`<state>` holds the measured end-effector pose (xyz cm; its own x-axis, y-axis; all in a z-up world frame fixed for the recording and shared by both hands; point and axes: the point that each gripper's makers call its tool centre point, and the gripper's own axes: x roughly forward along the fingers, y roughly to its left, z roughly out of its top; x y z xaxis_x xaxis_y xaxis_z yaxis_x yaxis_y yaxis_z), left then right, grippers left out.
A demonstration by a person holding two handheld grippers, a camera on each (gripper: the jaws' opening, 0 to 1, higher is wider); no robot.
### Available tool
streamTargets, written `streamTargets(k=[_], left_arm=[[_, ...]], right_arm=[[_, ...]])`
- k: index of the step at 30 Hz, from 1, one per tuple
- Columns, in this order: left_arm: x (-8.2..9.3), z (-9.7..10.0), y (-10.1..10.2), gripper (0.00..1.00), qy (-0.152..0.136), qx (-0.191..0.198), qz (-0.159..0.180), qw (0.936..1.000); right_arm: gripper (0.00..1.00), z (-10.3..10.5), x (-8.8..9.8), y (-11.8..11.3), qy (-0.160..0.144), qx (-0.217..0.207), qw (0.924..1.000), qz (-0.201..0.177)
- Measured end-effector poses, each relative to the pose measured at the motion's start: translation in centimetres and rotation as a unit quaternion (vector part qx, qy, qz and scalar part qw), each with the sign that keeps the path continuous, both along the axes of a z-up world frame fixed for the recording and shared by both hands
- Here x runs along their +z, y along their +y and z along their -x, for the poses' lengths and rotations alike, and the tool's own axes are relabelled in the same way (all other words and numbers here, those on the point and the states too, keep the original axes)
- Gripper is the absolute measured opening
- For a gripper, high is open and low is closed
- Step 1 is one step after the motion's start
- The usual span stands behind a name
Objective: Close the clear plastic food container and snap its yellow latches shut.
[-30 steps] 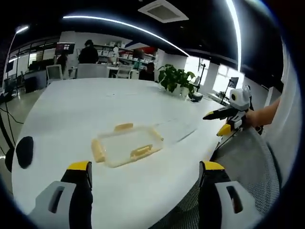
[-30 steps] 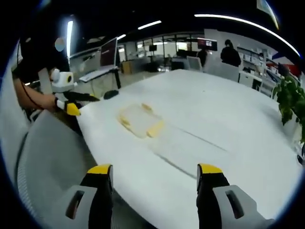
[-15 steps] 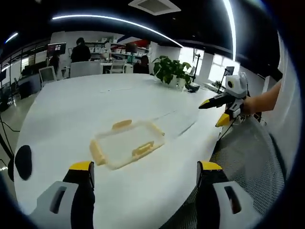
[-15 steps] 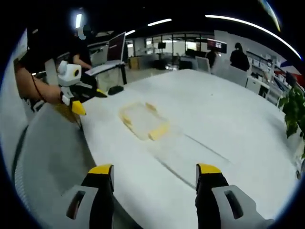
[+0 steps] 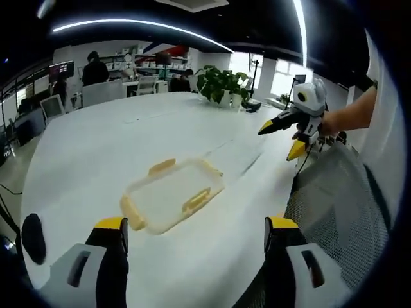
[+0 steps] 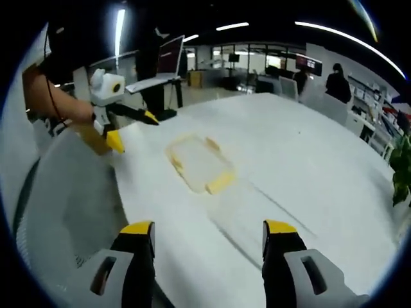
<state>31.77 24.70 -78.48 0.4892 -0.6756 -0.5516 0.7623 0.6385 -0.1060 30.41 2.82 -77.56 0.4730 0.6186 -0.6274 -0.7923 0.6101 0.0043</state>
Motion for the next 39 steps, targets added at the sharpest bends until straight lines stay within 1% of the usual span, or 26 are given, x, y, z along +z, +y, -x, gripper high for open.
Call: streamTargets(k=[5,11,17,21,24,26,34,37,39], left_arm=[[-0.4,-0.4,0.1,0.88,-0.002,-0.023,-0.019,0.9996],[-0.7,-0.8,0.4,0.87,-0.004,-0.042,-0.036,0.9985],[-0.9,-1.2,0.5,0.87,-0.005,-0.055,-0.043,0.9975],[-1.2,-1.5,0.7,0.86,-0.005,-0.069,-0.055,0.9961],[-1.3,-1.6,0.8,0.85,-0.007,-0.08,-0.062,0.9949],[-1.3,-1.8,0.8,0.85,-0.009,-0.085,-0.066,0.9942],[-1.4,-2.6,1.2,0.84,-0.017,-0.108,-0.086,0.9902],[-1.6,-2.7,1.2,0.84,-0.019,-0.123,-0.096,0.9876],[-1.8,-2.7,1.3,0.84,-0.021,-0.137,-0.108,0.9844]], right_arm=[[0.67,-0.8,0.0,0.6,-0.004,0.024,0.9996,0.013],[0.66,-1.6,0.1,1.5,-0.004,0.043,0.9989,0.017],[0.66,-2.5,0.0,2.2,-0.006,0.061,0.9978,0.026],[0.65,-2.8,-0.2,2.5,-0.006,0.076,0.9965,0.035],[0.64,-3.1,0.2,2.8,-0.005,0.078,0.9965,0.029],[0.63,-3.4,0.2,2.9,-0.007,0.083,0.9959,0.034],[0.63,-4.0,0.1,3.8,-0.011,0.109,0.9928,0.049],[0.63,-4.2,-0.1,4.1,-0.014,0.121,0.9909,0.058],[0.63,-4.4,-0.1,4.4,-0.015,0.127,0.9899,0.061]])
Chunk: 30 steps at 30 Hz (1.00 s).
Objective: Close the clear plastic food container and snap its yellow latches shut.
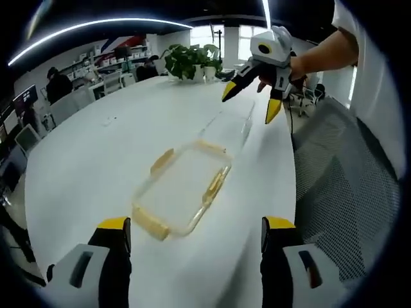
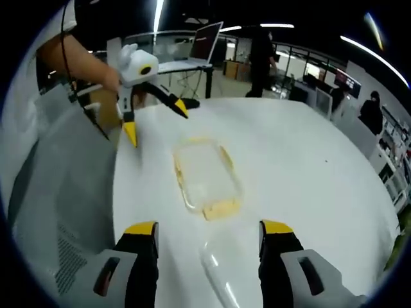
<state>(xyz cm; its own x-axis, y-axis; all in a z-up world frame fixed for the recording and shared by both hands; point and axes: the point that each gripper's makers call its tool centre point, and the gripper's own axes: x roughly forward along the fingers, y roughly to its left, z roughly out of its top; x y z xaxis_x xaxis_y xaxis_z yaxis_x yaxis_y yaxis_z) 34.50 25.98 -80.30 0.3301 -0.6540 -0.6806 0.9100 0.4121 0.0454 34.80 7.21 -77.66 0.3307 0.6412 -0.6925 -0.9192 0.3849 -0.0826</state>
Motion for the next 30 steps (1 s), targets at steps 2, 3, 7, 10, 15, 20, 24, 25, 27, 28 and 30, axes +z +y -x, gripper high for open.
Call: streamTargets(k=[2,3,7,10,15,20,24,25,27,28,30], left_arm=[[-0.1,-0.1,0.0,0.83,-0.001,-0.009,-0.004,1.0],[-0.1,-0.3,0.0,0.83,-0.001,-0.011,-0.006,0.9999],[-0.3,-0.7,0.0,0.83,-0.003,-0.022,-0.014,0.9996],[-0.5,-0.9,-0.1,0.82,-0.005,-0.033,-0.021,0.9992],[-0.7,-1.5,0.1,0.81,-0.003,-0.04,-0.029,0.9988],[-1.1,-1.9,0.4,0.8,-0.004,-0.053,-0.041,0.9977],[-1.4,-2.3,0.7,0.79,-0.009,-0.07,-0.059,0.9958],[-1.4,-2.4,0.7,0.79,-0.008,-0.071,-0.058,0.9957],[-1.5,-2.7,0.8,0.79,-0.011,-0.077,-0.063,0.995],[-1.6,-2.8,0.8,0.79,-0.012,-0.082,-0.069,0.9942],[-1.7,-2.9,0.8,0.79,-0.013,-0.088,-0.072,0.9934]], right_arm=[[0.63,-0.1,0.0,0.2,-0.002,0.006,1.0,0.005],[0.62,-0.2,-0.1,0.4,-0.004,0.012,0.9999,0.008],[0.62,-0.5,-0.2,0.9,-0.006,0.028,0.9994,0.018],[0.62,-0.8,-0.1,1.4,-0.007,0.039,0.999,0.022],[0.62,-1.5,-0.3,1.8,-0.006,0.05,0.9982,0.032],[0.62,-1.9,-0.7,2.2,-0.007,0.068,0.9966,0.045],[0.61,-2.2,-1.1,2.5,-0.003,0.082,0.9951,0.056],[0.61,-2.3,-1.1,2.7,-0.001,0.084,0.9949,0.056],[0.61,-2.5,-1.3,2.9,0.0,0.087,0.9944,0.059],[0.61,-2.5,-1.5,3.0,-0.001,0.091,0.9937,0.065],[0.61,-2.6,-1.8,3.1,0.001,0.099,0.9923,0.074]])
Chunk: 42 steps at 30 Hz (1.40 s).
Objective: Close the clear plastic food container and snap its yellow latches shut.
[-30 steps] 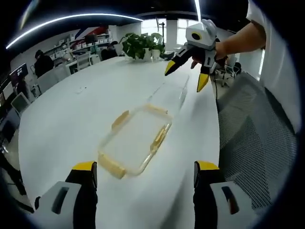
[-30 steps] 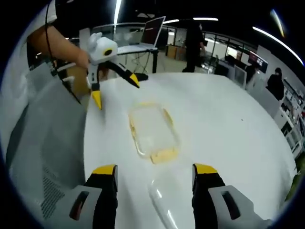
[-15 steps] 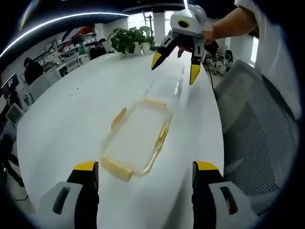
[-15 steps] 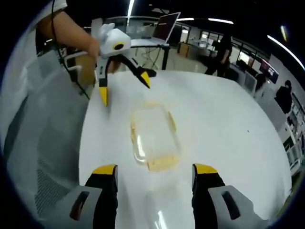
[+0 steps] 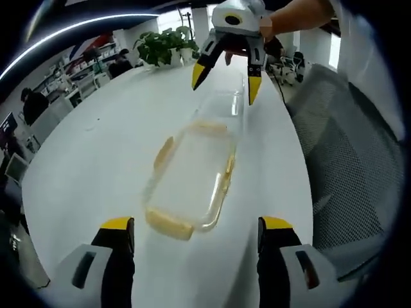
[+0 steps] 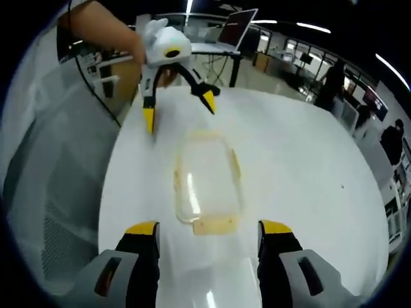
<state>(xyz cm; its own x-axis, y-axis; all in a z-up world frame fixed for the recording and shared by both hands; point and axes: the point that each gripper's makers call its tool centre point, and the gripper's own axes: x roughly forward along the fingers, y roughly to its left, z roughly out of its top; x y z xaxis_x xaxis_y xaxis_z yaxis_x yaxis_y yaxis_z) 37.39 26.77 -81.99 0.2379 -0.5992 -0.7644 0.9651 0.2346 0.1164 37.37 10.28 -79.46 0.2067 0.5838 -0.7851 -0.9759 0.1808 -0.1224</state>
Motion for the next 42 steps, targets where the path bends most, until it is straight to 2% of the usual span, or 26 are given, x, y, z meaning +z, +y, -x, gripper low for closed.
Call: streamTargets(k=[4,6,9,18,35,38,42], left_arm=[[-0.3,-0.3,0.0,0.79,-0.007,-0.017,-0.013,0.9997],[-0.3,-0.6,0.1,0.75,-0.017,-0.025,-0.024,0.9992],[-0.5,-0.7,0.0,0.74,-0.011,-0.037,-0.029,0.9988],[-1.1,-1.7,0.1,0.73,-0.021,-0.064,-0.052,0.9964],[-2.2,-2.7,0.1,0.65,-0.022,-0.111,-0.092,0.9894],[-2.4,-2.8,0.2,0.63,-0.019,-0.116,-0.097,0.9883],[-2.6,-3.2,0.2,0.63,-0.022,-0.12,-0.1,0.9874]], right_arm=[[0.61,-0.3,-0.6,0.2,0.004,0.007,0.9999,0.009],[0.6,-0.4,-0.7,0.3,0.005,0.012,0.9998,0.012],[0.6,-0.4,-1.1,0.5,0.014,0.02,0.9995,0.019],[0.58,-0.8,-2.5,0.7,0.031,0.025,0.9984,0.041],[0.55,-1.1,-4.9,1.2,0.048,0.035,0.9953,0.076],[0.55,-1.2,-5.3,1.2,0.041,0.045,0.9941,0.09],[0.54,-1.3,-5.6,1.2,0.046,0.04,0.9941,0.089]])
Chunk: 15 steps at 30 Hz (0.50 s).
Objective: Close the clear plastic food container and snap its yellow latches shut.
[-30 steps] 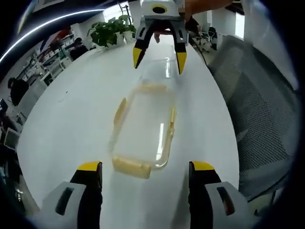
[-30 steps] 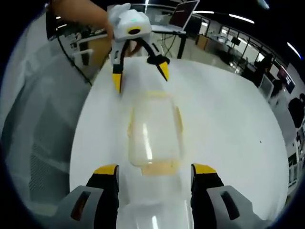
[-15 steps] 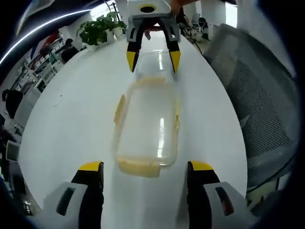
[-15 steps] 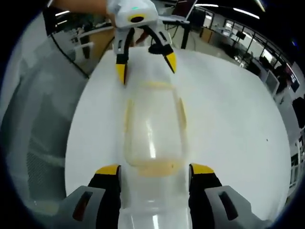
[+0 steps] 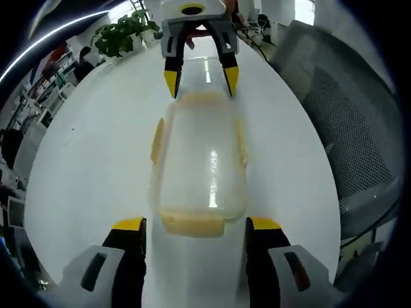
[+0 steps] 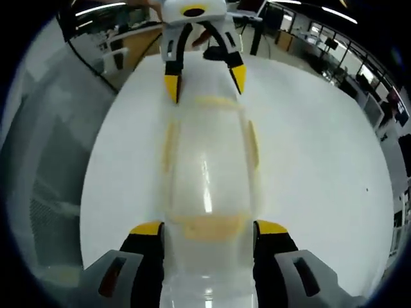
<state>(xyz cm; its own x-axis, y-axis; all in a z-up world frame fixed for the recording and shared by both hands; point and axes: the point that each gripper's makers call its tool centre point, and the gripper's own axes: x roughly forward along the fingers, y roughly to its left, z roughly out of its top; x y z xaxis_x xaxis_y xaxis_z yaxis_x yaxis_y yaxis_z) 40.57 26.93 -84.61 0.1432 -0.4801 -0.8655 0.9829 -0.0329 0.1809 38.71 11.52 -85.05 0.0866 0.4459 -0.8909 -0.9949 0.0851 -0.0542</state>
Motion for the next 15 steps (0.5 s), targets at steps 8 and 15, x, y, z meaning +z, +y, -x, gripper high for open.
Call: streamTargets(k=[8,15], left_arm=[[-0.41,-0.32,0.09,0.61,0.006,-0.005,-0.001,1.0],[-0.39,-0.66,0.11,0.59,0.01,-0.013,-0.003,0.9999]], right_arm=[[0.54,-0.17,-0.63,-0.04,0.001,0.002,1.0,0.005],[0.54,-0.36,-0.9,0.06,0.006,0.008,0.9999,0.012]])
